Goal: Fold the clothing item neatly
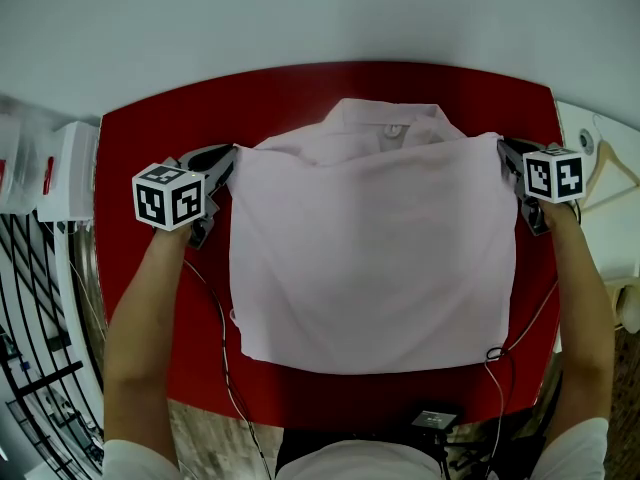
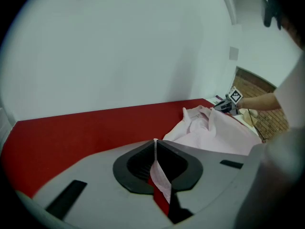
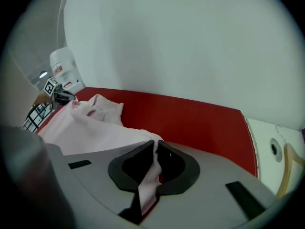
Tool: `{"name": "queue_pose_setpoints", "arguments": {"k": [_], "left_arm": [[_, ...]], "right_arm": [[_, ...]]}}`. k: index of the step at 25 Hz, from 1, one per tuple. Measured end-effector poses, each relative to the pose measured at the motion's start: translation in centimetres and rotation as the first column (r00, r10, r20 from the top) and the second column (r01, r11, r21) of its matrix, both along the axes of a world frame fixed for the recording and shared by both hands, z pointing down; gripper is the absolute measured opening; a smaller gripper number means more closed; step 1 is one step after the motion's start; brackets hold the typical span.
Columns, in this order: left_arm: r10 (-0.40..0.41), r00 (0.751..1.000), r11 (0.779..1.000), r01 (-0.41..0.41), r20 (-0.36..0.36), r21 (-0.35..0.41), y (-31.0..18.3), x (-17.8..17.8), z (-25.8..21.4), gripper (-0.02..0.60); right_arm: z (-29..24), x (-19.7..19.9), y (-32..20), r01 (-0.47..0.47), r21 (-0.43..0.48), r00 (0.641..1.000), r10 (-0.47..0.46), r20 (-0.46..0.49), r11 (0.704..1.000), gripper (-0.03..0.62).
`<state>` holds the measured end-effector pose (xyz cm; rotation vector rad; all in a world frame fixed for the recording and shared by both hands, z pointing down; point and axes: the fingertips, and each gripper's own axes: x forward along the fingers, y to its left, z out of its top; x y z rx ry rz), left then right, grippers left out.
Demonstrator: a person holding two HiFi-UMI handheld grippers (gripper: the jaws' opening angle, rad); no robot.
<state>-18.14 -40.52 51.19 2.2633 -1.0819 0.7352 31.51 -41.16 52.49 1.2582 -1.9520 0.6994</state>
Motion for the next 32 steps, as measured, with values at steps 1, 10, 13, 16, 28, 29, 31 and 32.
{"name": "queue_pose_setpoints", "arguments": {"k": [1,10,13,16,28,29,31,32], "left_arm": [[-0.017,1.0,1.0,0.017,-0.012,0.009,-0.2,-0.1,-0.2,0.019],[-0.205,0.967,0.975,0.216,-0.149,0.06,-1.2,-2.8,-1.8,0.015],[-0.235,0.958,0.965,0.25,-0.168,0.074,-1.3,-3.6,-2.0,0.014],[-0.246,0.954,0.961,0.264,-0.171,0.085,-1.5,-3.7,-1.9,0.014],[-0.238,0.966,0.971,0.24,-0.097,0.007,-1.0,-3.6,1.4,0.02],[-0.233,0.968,0.972,0.235,-0.095,0.001,-0.7,-3.5,1.4,0.03],[-0.225,0.969,0.974,0.225,-0.098,-0.003,-0.1,-3.6,1.2,0.071],[-0.221,0.97,0.975,0.222,-0.103,-0.003,0.2,-3.7,1.0,0.082]], "right_arm": [[-0.1,0.1,0.0,0.005,0.006,1.0,-0.005,-0.01,1.0,0.036],[-1.9,2.0,0.2,-0.062,0.105,0.998,0.061,0.014,0.993,0.029],[-1.8,3.0,0.6,-0.107,0.113,0.994,0.103,0.041,0.988,0.029],[-1.5,3.6,0.8,-0.135,0.117,0.99,0.13,0.048,0.984,0.029],[0.2,3.0,0.3,-0.145,0.12,0.989,0.148,-0.023,0.982,0.032],[-0.1,2.9,0.3,-0.138,0.13,0.989,0.143,-0.027,0.982,0.046],[-0.9,3.1,0.5,-0.134,0.148,0.99,0.14,-0.032,0.98,0.11],[-1.3,3.4,0.7,-0.136,0.152,0.989,0.142,-0.033,0.979,0.122]]}}
